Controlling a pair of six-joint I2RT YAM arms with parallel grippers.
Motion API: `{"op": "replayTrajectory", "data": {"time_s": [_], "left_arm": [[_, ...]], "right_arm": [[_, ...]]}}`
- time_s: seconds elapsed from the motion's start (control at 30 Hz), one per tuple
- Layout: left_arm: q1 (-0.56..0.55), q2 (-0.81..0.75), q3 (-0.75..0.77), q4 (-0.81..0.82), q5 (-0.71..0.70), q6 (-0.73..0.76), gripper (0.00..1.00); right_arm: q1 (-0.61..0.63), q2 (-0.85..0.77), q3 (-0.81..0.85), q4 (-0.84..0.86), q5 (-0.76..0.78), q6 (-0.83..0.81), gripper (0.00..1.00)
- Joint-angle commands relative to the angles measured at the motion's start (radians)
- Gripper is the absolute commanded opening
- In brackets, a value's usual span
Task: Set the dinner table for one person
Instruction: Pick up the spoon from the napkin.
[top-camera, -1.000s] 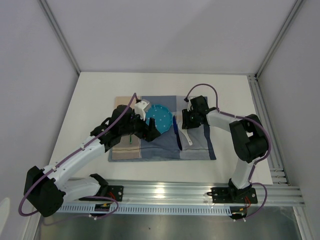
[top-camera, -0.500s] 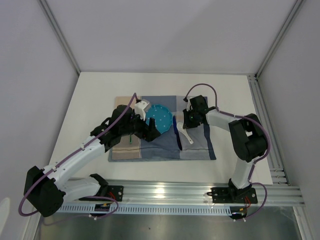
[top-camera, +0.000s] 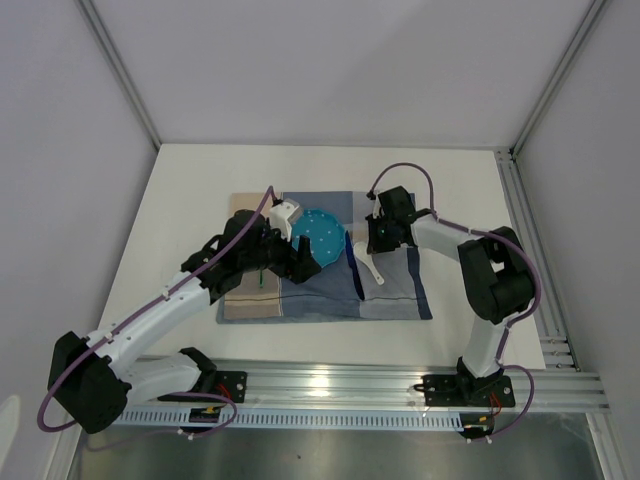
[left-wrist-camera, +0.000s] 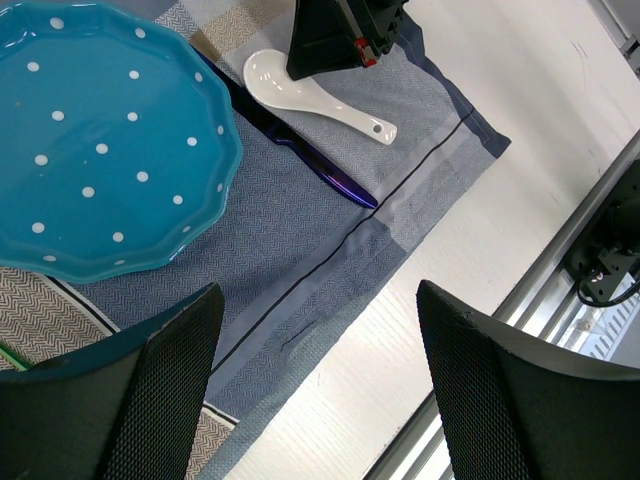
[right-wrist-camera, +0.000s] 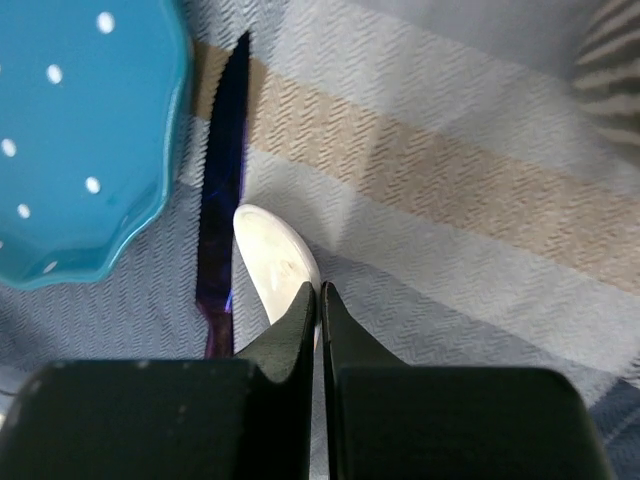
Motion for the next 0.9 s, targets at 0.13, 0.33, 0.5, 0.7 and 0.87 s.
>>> {"op": "replayTrajectory", "data": {"time_s": [0.13,0.33,0.5,0.7,0.87], "left_arm": [[-0.008,0.005,0.014,0.019,0.016,0.02,0.82],[-0.008,0.008,0.015,0.02,0.016,0.02,0.82],[-0.008,0.011,0.017,0.023,0.021,0.021,0.82],[-0.008,0.009,0.011,0.025,0.025,0.021,0.82],[-0.008,0.005,0.009,0.026,0.028,0.018,0.82]], "right_arm": [[-0.018,-0.08,0.035,-0.033,0.133,0.056,0.0],[-0.018,-0.158,-0.051,0.048,0.227,0.225,0.0],[-0.01,-0.196,-0.162,0.096,0.28,0.458,0.0],[0.063,-0.278,-0.252,0.145,0.424,0.604,0.0],[0.077,-0.287,-0.271,0.221,0.452,0.569,0.0]]}}
